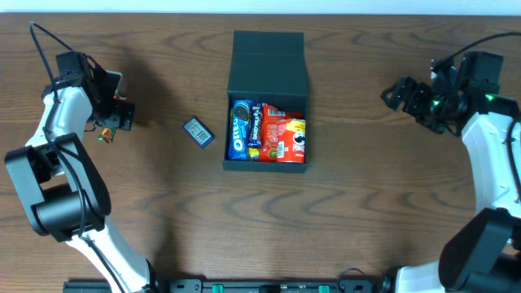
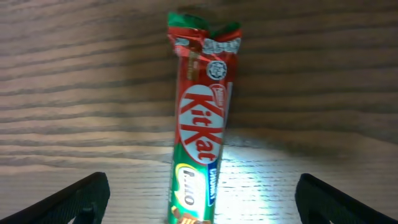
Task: Pack container
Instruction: 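Move left gripper to the red KitKat bar and grasp it, then carry the KitKat bar into the box and release, then move left gripper to the blue Eclipse mint tin and grasp it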
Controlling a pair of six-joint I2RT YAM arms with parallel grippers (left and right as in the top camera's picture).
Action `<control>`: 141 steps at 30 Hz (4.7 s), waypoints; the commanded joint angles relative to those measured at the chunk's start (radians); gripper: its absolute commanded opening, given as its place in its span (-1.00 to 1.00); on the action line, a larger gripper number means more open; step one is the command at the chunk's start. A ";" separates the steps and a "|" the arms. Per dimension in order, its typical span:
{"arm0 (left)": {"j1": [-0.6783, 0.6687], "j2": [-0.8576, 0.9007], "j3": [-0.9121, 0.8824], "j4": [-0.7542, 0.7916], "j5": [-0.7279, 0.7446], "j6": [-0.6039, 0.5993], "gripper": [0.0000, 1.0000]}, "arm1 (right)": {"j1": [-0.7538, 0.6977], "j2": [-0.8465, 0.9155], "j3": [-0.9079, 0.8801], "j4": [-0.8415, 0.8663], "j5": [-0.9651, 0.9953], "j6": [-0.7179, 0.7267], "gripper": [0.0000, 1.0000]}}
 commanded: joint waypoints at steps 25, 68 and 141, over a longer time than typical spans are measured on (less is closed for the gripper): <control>0.038 0.080 -0.010 0.027 0.102 -0.001 -0.07 | -0.007 -0.013 0.016 -0.016 -0.008 0.012 0.98; -0.244 -0.016 0.333 -0.236 0.204 -0.524 -0.88 | -0.039 -0.013 0.016 0.031 -0.008 0.030 0.98; -0.579 -0.140 0.271 -0.499 -0.082 -1.064 0.31 | -0.075 -0.013 0.016 0.000 -0.008 0.008 0.99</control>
